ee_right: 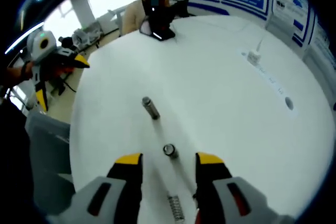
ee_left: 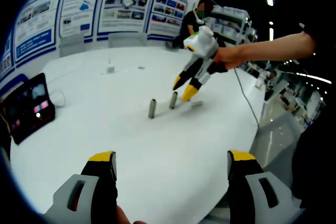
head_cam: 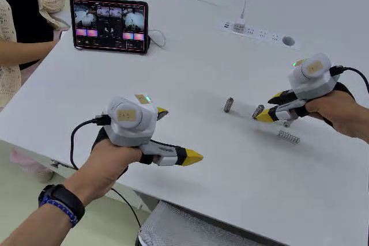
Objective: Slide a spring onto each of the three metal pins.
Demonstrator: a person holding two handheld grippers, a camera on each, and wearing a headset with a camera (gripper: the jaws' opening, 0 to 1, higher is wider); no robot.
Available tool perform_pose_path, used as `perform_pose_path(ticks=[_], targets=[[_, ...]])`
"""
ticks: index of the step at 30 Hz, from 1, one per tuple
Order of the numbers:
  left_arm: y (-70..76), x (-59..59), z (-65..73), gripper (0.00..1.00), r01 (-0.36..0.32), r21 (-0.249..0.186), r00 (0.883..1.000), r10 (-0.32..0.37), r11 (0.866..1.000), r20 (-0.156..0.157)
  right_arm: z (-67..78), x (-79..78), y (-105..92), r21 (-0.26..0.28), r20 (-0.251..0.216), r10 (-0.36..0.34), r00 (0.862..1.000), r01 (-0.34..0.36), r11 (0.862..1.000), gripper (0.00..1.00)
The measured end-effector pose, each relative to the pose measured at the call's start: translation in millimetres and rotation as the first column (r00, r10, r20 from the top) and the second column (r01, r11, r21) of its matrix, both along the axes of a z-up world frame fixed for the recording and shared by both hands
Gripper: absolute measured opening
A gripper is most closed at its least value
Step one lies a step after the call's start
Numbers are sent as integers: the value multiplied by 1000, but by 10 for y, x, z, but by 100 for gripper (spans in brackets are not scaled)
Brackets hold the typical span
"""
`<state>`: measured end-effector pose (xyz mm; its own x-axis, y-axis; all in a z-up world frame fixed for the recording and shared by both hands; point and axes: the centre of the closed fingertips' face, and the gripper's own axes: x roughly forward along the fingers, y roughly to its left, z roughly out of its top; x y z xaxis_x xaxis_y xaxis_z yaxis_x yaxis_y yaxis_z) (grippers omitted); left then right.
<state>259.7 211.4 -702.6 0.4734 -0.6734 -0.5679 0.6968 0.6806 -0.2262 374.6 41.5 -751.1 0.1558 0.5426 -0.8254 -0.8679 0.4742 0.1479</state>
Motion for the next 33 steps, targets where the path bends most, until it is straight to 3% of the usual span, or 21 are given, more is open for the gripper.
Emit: perform_pose_path(ticks=[7,13,21,33], targets=[[1,3,27,88,-4,-3,1000,4,1000,5,129,5,15,92,13,-73,997,72,993,43],[-13,9,57,88,-5,-6,1000,5,1000,9,162,-7,-26,118,21,-101,995,98,988,44],[-54,8,73,88,-4,-11,1000,4,1000,13,268,-6,-79,218,14,-194,981,187,958,46],[-132,59,133,89,15,-13,1000,-15,1000,23,364,-65,-327,272,32,-281,959,262,926,50]])
